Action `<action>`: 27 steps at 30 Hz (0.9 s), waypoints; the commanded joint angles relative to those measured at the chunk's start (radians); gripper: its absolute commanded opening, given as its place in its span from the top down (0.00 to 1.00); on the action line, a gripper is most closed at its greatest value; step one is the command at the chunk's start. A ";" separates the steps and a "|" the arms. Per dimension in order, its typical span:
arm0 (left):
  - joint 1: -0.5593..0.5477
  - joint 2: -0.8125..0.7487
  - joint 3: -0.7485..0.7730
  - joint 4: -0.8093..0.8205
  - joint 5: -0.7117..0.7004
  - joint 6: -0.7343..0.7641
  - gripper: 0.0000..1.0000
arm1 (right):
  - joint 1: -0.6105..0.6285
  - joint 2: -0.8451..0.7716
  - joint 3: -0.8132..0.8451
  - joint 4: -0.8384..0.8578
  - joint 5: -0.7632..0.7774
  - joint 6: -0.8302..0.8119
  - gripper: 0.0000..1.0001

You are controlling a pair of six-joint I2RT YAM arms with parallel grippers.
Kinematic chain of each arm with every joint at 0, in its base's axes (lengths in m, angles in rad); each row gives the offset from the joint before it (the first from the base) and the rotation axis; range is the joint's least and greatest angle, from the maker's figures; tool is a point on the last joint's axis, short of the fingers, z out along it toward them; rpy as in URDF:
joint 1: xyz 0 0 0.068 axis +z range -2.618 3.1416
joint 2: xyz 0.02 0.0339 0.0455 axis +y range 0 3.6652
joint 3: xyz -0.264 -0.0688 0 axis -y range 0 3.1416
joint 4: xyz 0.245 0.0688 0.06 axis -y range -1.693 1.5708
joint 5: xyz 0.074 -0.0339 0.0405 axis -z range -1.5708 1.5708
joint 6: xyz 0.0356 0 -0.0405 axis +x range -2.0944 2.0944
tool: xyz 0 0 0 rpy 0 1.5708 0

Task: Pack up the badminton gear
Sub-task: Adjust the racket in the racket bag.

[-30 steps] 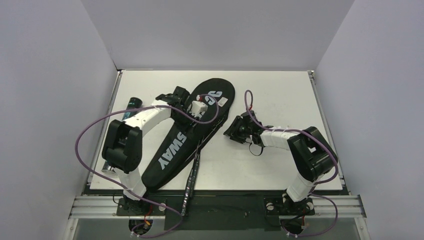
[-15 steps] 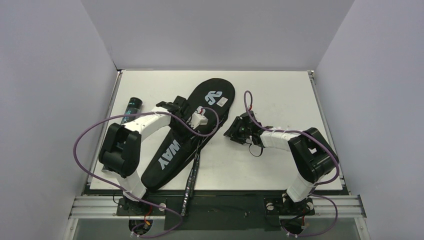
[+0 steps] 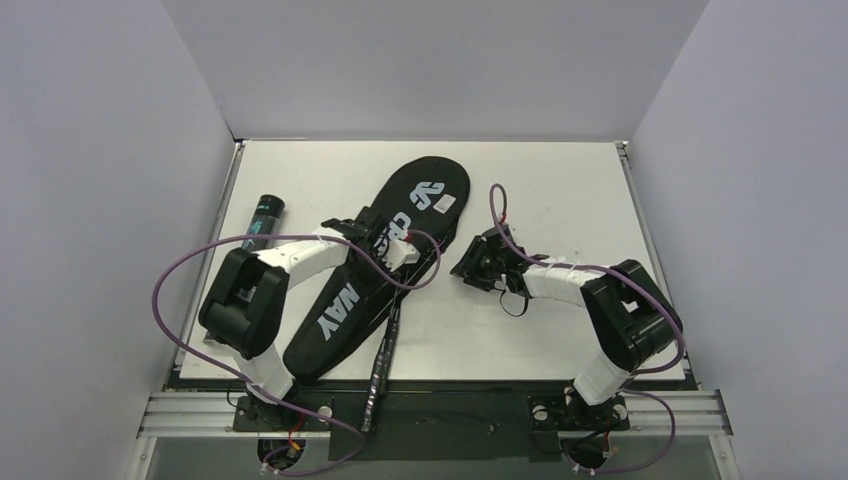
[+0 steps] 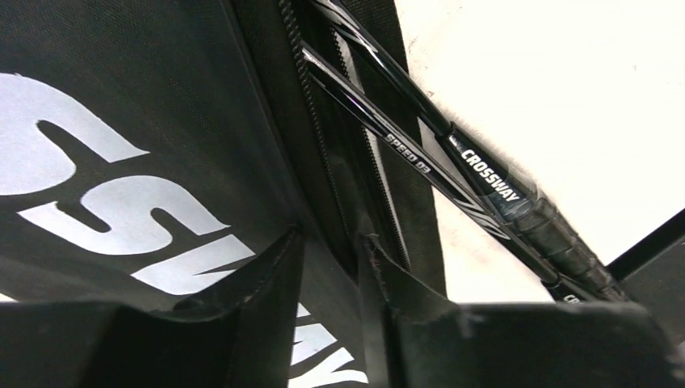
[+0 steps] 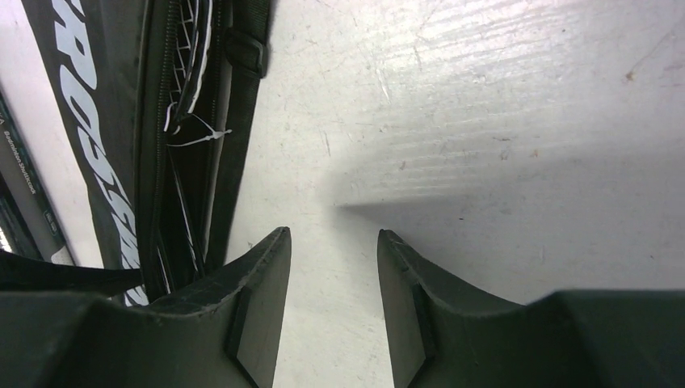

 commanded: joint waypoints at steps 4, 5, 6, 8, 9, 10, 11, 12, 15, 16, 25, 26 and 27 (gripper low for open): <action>0.000 -0.080 0.006 0.041 0.014 -0.015 0.91 | 0.012 -0.060 -0.037 0.003 0.027 -0.007 0.63; -0.001 -0.084 0.011 0.039 0.022 -0.018 0.99 | 0.014 -0.063 -0.043 0.005 0.028 -0.007 0.64; -0.001 -0.089 0.014 0.026 0.028 -0.022 1.00 | 0.017 -0.069 -0.046 0.007 0.029 -0.007 0.64; -0.001 -0.100 0.029 0.001 0.059 -0.029 1.00 | 0.023 -0.082 -0.062 0.015 0.029 -0.008 0.64; -0.001 -0.105 0.045 -0.009 0.087 -0.039 1.00 | 0.026 -0.091 -0.067 0.018 0.027 -0.007 0.64; 0.000 -0.115 0.054 -0.025 0.106 -0.045 1.00 | 0.032 -0.095 -0.077 0.030 0.024 -0.006 0.64; 0.000 -0.119 0.074 -0.032 0.142 -0.060 1.00 | 0.037 -0.101 -0.080 0.037 0.023 -0.005 0.64; 0.001 -0.126 0.083 -0.044 0.164 -0.067 1.00 | 0.048 -0.104 -0.087 0.052 0.020 -0.001 0.64; 0.007 -0.127 0.123 -0.057 0.279 -0.107 1.00 | 0.073 -0.106 -0.098 0.088 0.015 0.010 0.64; 0.009 -0.124 0.136 -0.069 0.320 -0.112 1.00 | 0.083 -0.106 -0.104 0.106 0.014 0.016 0.64; 0.065 -0.073 0.146 -0.028 0.405 -0.171 1.00 | 0.223 -0.128 -0.073 0.188 -0.007 -0.020 0.63; 0.084 -0.071 0.140 -0.023 0.407 -0.172 1.00 | 0.241 -0.120 -0.057 0.174 -0.009 -0.031 0.62; 0.093 -0.067 0.137 -0.014 0.408 -0.173 1.00 | 0.272 -0.103 -0.026 0.147 -0.010 -0.056 0.62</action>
